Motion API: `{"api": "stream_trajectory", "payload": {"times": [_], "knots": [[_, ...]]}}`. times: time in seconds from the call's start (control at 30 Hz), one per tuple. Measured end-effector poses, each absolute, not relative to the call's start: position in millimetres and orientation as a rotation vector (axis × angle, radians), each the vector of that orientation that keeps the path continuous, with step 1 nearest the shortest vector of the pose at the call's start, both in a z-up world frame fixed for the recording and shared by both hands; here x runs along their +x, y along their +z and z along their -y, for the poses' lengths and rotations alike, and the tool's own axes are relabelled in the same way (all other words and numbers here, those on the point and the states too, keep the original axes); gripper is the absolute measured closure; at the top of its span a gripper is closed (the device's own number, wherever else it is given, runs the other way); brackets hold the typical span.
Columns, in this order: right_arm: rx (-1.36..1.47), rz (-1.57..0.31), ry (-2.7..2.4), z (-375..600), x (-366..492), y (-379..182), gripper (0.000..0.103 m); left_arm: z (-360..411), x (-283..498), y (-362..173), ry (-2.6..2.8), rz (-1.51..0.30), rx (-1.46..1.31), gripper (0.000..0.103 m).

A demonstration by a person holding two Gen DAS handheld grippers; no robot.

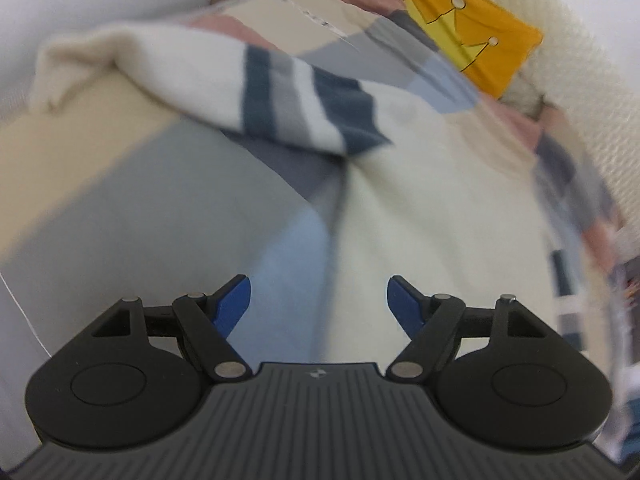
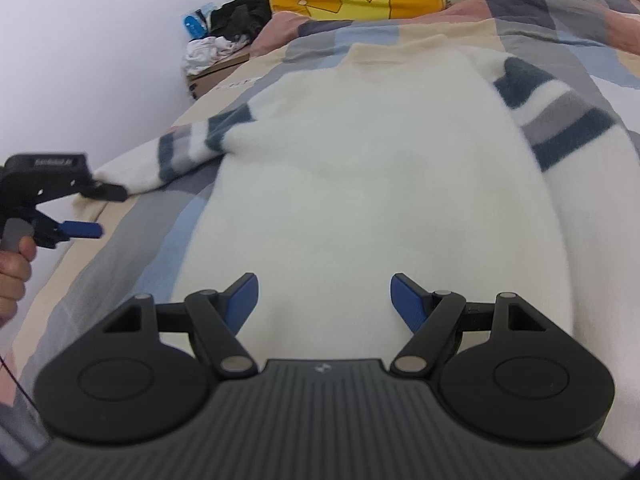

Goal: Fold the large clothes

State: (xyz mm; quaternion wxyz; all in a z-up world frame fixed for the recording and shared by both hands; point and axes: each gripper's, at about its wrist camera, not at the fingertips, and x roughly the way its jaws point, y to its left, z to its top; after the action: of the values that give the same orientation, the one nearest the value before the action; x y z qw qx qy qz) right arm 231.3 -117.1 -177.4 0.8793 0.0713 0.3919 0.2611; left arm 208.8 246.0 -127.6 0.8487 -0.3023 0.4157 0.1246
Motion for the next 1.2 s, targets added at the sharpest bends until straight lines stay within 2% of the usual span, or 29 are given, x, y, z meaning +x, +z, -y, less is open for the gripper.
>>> {"api": "stream_trajectory", "payload": {"times": [0.23,0.43,0.5,0.67,0.8,0.83,0.9,0.93,0.97,1.07,1.2], "knots": [[0.077,-0.845,0.661,107,212,-180,0.028,-200,181,-134,0.214,-0.850,-0.676,0.024],[0.058,-0.877,0.755,94,210,-183,0.028,-205,154,-168,0.205,-0.841,-0.734,0.025],[0.035,-0.887,0.779,88,207,-186,0.025,-209,153,-180,0.181,-0.847,-0.733,0.026],[-0.092,-0.893,0.806,71,198,-193,0.022,-215,148,-186,0.122,-0.807,-0.774,0.043],[-0.166,-0.900,0.804,64,195,-199,0.024,-213,152,-192,0.095,-0.802,-0.783,0.061],[-0.184,-0.903,0.798,63,194,-201,0.034,-214,153,-194,0.097,-0.802,-0.790,0.065],[-0.198,-0.903,0.787,62,193,-202,0.050,-216,153,-197,0.105,-0.796,-0.804,0.068],[-0.194,-0.899,0.786,65,191,-201,0.067,-218,153,-197,0.105,-0.789,-0.811,0.068],[-0.186,-0.893,0.778,67,190,-198,0.079,-219,153,-197,0.105,-0.783,-0.820,0.068],[-0.117,-0.871,0.766,76,197,-190,0.088,-223,152,-199,0.108,-0.767,-0.855,0.068],[0.034,-0.848,0.714,101,211,-178,0.089,-224,150,-202,0.085,-0.753,-0.908,0.068]]}}
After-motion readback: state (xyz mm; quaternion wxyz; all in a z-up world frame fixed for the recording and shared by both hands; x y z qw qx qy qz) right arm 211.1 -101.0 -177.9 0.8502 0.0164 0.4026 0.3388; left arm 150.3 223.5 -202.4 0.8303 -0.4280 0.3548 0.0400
